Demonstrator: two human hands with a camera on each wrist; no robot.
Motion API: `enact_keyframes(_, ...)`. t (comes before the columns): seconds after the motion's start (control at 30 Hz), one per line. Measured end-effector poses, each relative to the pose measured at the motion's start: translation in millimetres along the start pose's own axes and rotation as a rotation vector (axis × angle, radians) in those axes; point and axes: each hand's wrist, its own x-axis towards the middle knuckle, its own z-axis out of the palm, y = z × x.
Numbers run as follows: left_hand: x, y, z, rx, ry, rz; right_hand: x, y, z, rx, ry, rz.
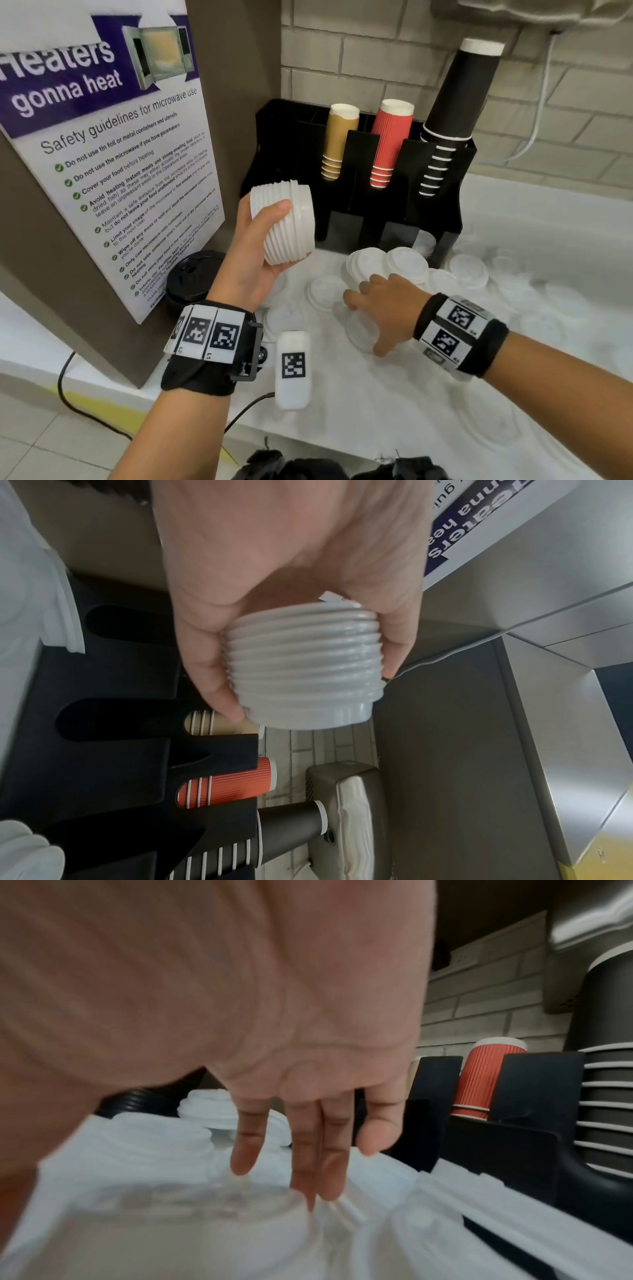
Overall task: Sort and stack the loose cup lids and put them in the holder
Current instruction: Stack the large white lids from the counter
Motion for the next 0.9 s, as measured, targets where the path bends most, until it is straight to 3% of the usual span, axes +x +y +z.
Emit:
enact_keyframes(0.13,-0.8,-0.9,-1.2,0.001,-0.001,-0.001,-3.4,11.3,-19.1,0.264,0.014,-0.002)
enact_keyframes(0.33,-1.7,-2.9,-0.4,0.002,-0.008,-0.009,-7.5,44.0,-63.2,0.591,0.341,-0.008)
enact_keyframes(0.5,-2.4,-8.9,2.8,0.003,-0.021,-0.032,-23.0,59.2,-54.1,0.746,0.420,0.021)
enact_keyframes(0.57,-2.5,-14.1,5.3,0.000,-0.024,-0.051,-25.6,47.3,-42.5,0.641,0.371,-0.012)
enact_keyframes(0.73,-1.3,-19.3,10.2,0.005,-0.044,-0.076,-16.3,14.6,-4.5,-0.038,-0.017,0.017)
enact_keyframes(0.9,-1.9,-20.0,11.6,0.003,-0.058,-0.081,-11.9,12.1,13.1,-0.096,-0.018,0.039)
